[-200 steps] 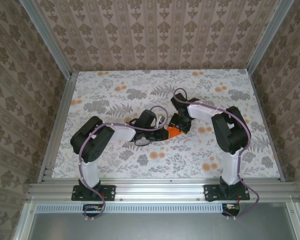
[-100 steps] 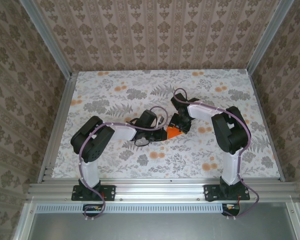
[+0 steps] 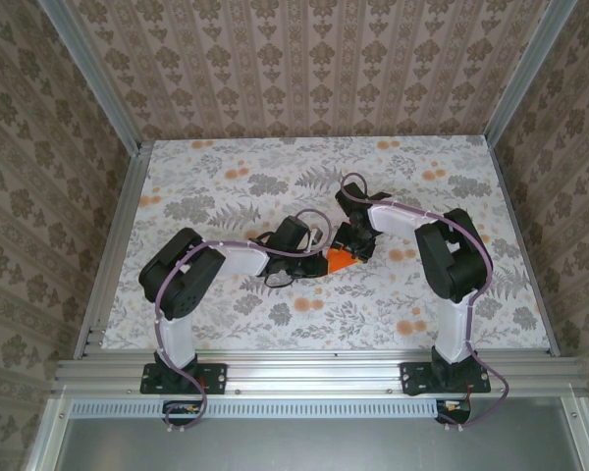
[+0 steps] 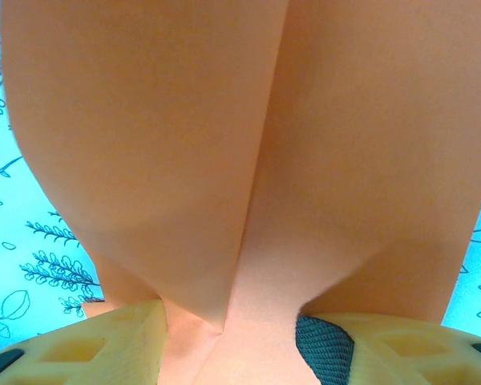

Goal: Fold a paper plane with a square sheet of paper (pick it up from the middle)
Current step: Fourth fold the wing at the center of the table.

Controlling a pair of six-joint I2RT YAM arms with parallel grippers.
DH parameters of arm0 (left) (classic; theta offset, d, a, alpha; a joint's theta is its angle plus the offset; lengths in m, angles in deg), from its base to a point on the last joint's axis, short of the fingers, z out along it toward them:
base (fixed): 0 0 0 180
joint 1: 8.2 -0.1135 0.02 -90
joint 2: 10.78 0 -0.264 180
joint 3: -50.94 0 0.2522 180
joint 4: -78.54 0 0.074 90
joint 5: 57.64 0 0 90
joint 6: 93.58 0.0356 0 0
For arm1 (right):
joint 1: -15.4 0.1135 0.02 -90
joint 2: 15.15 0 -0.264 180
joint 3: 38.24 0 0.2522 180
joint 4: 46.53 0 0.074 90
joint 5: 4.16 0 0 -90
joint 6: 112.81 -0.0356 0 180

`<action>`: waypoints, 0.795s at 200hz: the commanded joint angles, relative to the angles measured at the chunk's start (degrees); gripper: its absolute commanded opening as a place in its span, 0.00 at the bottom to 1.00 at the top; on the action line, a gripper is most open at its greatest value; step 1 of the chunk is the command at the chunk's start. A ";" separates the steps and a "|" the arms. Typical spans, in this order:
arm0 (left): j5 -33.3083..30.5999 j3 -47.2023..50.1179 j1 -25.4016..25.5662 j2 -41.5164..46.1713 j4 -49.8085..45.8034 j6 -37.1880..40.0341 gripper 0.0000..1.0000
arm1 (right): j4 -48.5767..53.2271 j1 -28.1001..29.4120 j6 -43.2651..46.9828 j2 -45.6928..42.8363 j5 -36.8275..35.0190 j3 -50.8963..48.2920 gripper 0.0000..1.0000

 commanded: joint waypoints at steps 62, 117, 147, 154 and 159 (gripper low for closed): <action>4.14 2.45 -1.18 3.14 11.81 -8.93 0.18 | 7.55 -1.76 -0.45 11.62 -12.16 -6.17 0.57; 2.35 -1.47 -0.46 -1.46 9.12 -7.57 0.13 | 7.53 -1.75 -0.38 11.54 -11.89 -6.31 0.57; 0.71 -2.29 -0.25 -3.03 5.97 -6.43 0.11 | 7.47 -1.79 -0.36 11.54 -11.71 -6.11 0.57; 0.53 -2.31 -0.26 -3.38 5.49 -6.31 0.10 | 7.46 -1.79 -0.39 11.53 -11.72 -6.15 0.57; 0.39 -2.35 -0.32 -3.56 5.04 -6.21 0.10 | 7.42 -1.79 -0.37 11.55 -11.72 -6.11 0.57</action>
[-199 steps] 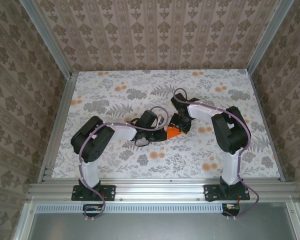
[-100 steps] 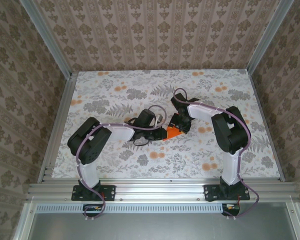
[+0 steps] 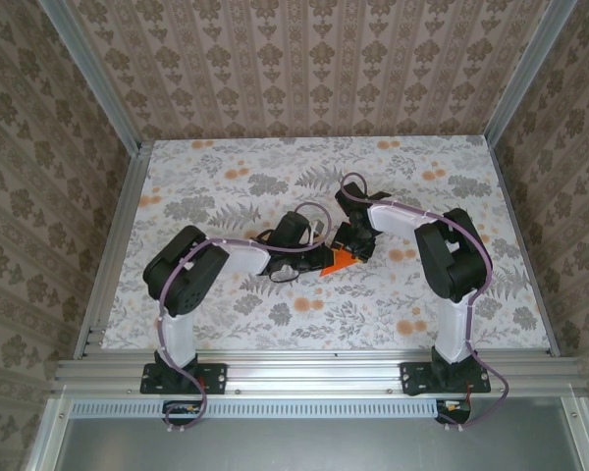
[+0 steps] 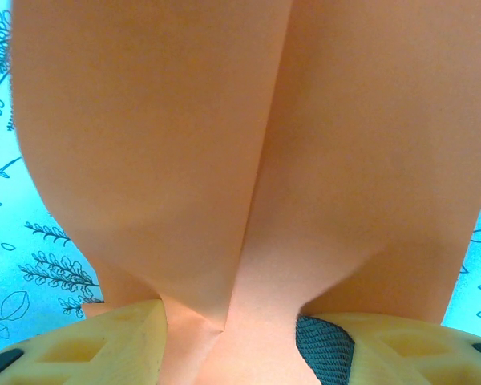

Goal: Fold a paper plane with a square sheet of paper (pick it up from the middle)
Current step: Fourth fold the wing at the center of the table.

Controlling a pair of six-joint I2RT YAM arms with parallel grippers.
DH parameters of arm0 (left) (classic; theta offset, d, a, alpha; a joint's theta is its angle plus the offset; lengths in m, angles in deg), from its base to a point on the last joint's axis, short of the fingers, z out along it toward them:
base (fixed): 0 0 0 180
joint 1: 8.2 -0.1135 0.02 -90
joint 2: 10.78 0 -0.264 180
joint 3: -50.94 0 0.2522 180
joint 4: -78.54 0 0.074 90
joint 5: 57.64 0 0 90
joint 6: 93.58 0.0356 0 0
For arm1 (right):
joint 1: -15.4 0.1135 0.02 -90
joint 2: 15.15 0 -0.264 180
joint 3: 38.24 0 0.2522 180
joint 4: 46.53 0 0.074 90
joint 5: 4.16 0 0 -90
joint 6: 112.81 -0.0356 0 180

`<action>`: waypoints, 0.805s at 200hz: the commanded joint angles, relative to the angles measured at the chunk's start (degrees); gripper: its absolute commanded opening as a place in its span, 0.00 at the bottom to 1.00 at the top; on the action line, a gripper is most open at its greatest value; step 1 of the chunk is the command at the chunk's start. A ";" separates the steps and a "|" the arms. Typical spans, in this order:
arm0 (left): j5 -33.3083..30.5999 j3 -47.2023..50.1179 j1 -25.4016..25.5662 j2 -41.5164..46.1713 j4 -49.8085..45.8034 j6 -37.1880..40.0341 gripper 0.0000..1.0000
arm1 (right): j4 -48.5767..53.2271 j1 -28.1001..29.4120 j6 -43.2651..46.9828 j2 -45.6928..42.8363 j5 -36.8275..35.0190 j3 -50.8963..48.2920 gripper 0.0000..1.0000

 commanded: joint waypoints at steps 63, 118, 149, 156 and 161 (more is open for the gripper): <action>-5.73 -1.87 0.45 -2.30 -11.04 3.83 0.05 | 7.13 -1.78 0.04 10.39 -9.43 -5.73 0.57; -6.32 -1.27 0.37 -3.29 -14.15 3.93 0.03 | 3.65 -3.53 6.04 -3.31 -0.07 -0.85 0.61; -6.02 -1.00 0.53 -3.76 -14.27 3.61 0.00 | -7.41 -4.73 10.08 -13.73 8.84 -4.78 0.61; -6.10 -1.00 0.53 -3.82 -14.36 3.58 0.00 | -10.85 -4.76 10.83 -15.60 10.59 -6.73 0.60; -6.10 -1.06 0.54 -3.93 -14.51 3.50 0.00 | -13.08 -4.71 11.09 -16.80 11.58 -8.24 0.58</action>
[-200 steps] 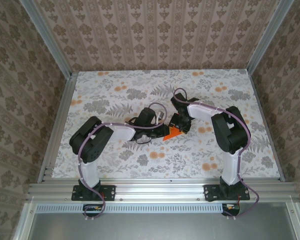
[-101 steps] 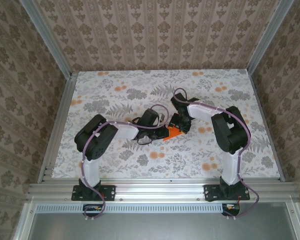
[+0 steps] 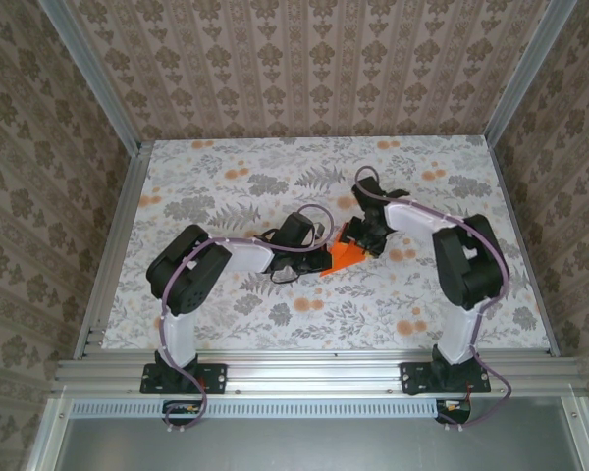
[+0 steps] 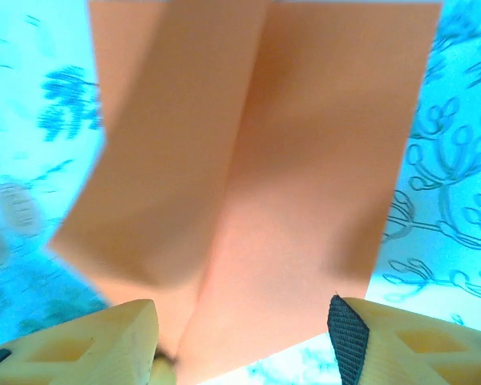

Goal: Fold a paper plane with a square sheet of paper (pick it up from the middle)
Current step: Fourth fold the wing at the center of the table.

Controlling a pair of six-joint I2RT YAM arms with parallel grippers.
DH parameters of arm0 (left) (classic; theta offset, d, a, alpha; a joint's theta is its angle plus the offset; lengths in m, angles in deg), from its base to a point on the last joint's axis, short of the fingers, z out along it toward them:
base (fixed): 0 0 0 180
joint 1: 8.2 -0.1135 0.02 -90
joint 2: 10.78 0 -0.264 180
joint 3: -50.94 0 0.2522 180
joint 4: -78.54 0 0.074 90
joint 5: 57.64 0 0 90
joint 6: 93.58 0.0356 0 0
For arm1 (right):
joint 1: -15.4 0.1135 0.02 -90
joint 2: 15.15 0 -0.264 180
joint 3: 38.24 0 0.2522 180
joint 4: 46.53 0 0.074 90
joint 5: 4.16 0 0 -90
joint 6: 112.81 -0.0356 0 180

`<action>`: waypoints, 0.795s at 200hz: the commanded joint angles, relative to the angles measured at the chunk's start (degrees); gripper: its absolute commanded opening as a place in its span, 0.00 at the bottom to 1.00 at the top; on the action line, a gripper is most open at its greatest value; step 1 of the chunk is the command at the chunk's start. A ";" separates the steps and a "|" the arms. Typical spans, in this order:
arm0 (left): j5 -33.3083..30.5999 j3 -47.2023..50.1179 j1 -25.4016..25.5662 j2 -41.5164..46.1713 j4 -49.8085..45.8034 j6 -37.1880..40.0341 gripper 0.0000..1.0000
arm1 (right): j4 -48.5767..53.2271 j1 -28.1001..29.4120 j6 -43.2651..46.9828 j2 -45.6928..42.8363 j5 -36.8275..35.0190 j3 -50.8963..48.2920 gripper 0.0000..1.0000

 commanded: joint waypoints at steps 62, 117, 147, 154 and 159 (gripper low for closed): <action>-2.78 1.03 -0.17 -3.35 -8.72 0.65 0.00 | -29.13 0.15 1.81 -7.82 17.71 -17.96 0.13; -2.96 0.82 -0.16 -3.48 -9.23 0.42 0.00 | -31.59 0.07 2.31 -1.34 21.96 -18.12 0.03; -2.96 0.74 -0.24 -3.36 -9.43 0.42 0.00 | -30.74 0.16 3.05 1.51 22.11 -17.39 0.02; -2.96 0.77 -0.21 -3.26 -9.59 0.51 0.00 | -29.69 0.16 3.55 2.19 21.45 -16.88 0.02; -2.96 0.78 -0.21 -3.26 -9.79 0.55 0.00 | -28.54 0.12 3.87 2.55 20.91 -16.37 0.02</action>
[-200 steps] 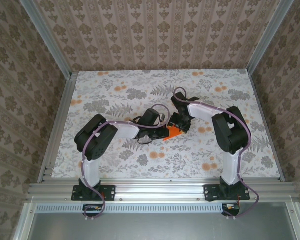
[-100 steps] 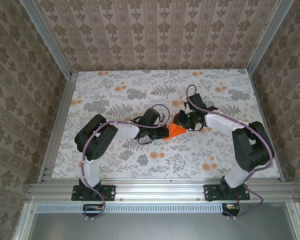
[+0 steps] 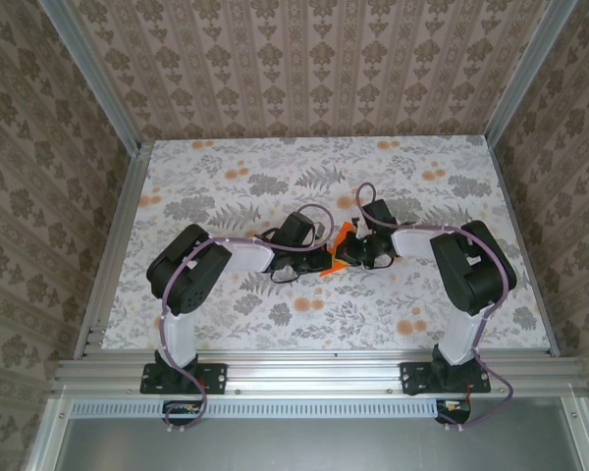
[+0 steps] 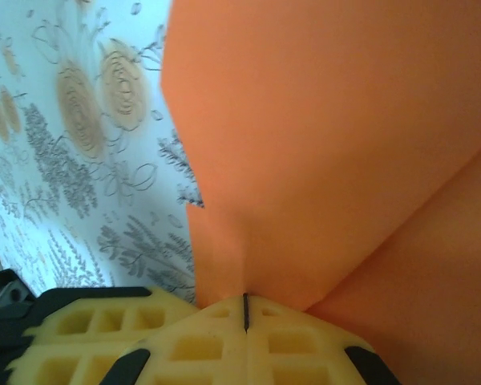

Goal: Fold a paper plane with a square sheet of paper (pick it up from the middle)
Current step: Fourth fold the wing at the center of the table.

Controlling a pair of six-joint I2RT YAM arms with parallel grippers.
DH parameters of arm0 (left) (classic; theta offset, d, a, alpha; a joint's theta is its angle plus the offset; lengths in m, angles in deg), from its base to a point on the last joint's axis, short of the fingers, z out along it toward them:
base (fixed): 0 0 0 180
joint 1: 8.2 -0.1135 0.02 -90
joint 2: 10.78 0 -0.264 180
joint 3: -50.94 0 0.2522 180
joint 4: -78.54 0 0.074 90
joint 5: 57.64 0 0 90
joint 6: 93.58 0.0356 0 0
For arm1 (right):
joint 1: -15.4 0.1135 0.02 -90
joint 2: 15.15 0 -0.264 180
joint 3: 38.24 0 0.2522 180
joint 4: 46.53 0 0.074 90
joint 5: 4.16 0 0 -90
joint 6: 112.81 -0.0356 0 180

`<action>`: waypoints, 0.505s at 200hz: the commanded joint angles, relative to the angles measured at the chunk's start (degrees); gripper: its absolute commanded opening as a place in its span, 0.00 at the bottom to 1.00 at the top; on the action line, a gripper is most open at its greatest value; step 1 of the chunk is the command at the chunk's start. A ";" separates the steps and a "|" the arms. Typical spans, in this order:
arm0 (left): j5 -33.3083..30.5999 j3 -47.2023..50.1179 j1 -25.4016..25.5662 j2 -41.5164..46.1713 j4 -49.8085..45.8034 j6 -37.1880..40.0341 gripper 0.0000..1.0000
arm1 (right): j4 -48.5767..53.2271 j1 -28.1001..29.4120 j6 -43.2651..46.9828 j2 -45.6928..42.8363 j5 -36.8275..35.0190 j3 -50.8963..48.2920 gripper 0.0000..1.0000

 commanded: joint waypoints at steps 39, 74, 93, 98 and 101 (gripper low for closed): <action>-2.54 2.03 -0.29 -2.67 -10.49 1.46 0.00 | 6.23 -0.94 2.68 3.16 -4.10 4.42 0.03; -1.58 4.16 -0.29 -2.53 -10.85 1.88 0.00 | 7.49 -2.55 3.65 4.07 -5.34 7.06 0.03; -1.46 5.66 -0.29 -2.46 -10.97 2.45 0.00 | 7.45 -3.87 4.27 5.08 -5.34 8.12 0.04; -1.42 6.07 -0.42 -2.42 -10.97 2.48 0.00 | 7.48 -4.21 4.43 5.41 -5.19 8.42 0.04; -1.46 6.28 -0.38 -2.37 -10.97 2.53 0.00 | 7.43 -4.45 4.54 5.56 -5.15 8.62 0.04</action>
